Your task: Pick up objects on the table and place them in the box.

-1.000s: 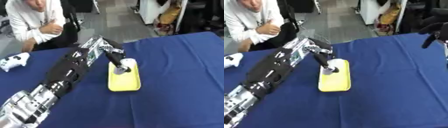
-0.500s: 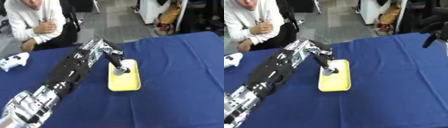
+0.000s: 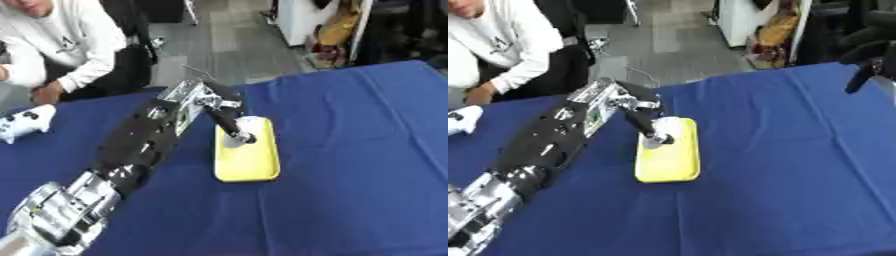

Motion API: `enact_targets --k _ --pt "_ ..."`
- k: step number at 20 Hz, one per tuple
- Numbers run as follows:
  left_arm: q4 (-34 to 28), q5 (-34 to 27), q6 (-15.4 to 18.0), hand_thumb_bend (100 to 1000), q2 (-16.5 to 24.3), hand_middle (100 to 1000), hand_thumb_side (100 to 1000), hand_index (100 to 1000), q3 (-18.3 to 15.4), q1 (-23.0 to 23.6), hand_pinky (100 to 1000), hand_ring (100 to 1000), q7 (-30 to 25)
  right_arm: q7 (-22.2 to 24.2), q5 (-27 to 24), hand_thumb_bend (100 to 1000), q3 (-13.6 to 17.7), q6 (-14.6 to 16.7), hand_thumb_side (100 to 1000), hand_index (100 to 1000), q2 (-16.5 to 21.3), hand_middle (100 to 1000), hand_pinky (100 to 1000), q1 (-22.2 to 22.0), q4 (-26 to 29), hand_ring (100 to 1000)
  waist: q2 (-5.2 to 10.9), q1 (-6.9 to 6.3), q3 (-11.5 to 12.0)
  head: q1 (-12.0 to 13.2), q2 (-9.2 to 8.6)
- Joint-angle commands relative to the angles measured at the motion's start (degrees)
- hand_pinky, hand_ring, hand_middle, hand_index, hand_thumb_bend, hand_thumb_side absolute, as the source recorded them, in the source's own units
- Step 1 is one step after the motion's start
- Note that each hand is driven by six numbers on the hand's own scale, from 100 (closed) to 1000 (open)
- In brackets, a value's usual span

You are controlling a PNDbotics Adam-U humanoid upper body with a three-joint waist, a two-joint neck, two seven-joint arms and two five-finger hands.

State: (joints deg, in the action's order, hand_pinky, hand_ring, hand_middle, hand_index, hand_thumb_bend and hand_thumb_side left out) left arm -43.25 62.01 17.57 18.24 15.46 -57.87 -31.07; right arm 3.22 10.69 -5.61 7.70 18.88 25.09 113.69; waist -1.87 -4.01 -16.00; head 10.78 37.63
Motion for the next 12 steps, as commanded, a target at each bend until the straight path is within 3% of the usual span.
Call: enact_targets --k 1,2,3,4,5,6,12 --pt "0.32 0.53 0.14 100 0.38 389 957 631 -1.42 -1.55 392 313 3.79 0.16 -0.39 100 0.11 0.03 866 827 -0.06 641 372 1.14 0.9 587 0.48 0.26 -0.07 0.64 0.12" --pt "0.65 0.47 0.29 153 0.31 538 1000 732 -1.57 -1.55 484 485 4.62 0.16 -0.39 100 0.11 0.03 866 827 -0.06 641 373 1.15 0.9 587 0.47 0.26 -0.08 0.64 0.16" --pt "0.97 0.32 0.6 153 0.26 538 1000 732 -1.7 -1.57 484 485 5.36 0.17 -0.4 100 0.11 0.03 866 827 -0.06 641 373 1.16 0.9 587 0.47 0.24 -0.07 0.62 0.19" --pt "1.25 0.25 0.87 219 0.25 706 1000 823 -1.79 -1.61 595 656 5.94 0.17 -0.4 100 0.11 0.03 866 827 -0.05 641 373 1.16 0.9 587 0.47 0.24 -0.06 0.59 0.2" --pt "1.47 0.27 1.15 219 0.26 706 1000 823 -1.85 -1.65 595 656 6.44 0.17 -0.41 100 0.11 0.03 866 827 -0.05 641 373 1.16 0.9 587 0.48 0.23 -0.05 0.56 0.23" --pt "1.64 0.32 1.4 277 0.26 813 1000 901 -1.92 -1.68 680 783 6.87 0.18 -0.41 100 0.11 0.03 866 826 -0.05 641 373 1.17 0.9 587 0.49 0.22 -0.05 0.55 0.24" --pt "2.21 0.93 2.11 331 0.28 868 1000 932 -2.31 -1.83 747 853 9.38 0.15 -0.43 100 0.15 0.06 866 826 -0.04 641 373 1.2 0.9 587 0.53 0.19 -0.09 0.44 0.39"
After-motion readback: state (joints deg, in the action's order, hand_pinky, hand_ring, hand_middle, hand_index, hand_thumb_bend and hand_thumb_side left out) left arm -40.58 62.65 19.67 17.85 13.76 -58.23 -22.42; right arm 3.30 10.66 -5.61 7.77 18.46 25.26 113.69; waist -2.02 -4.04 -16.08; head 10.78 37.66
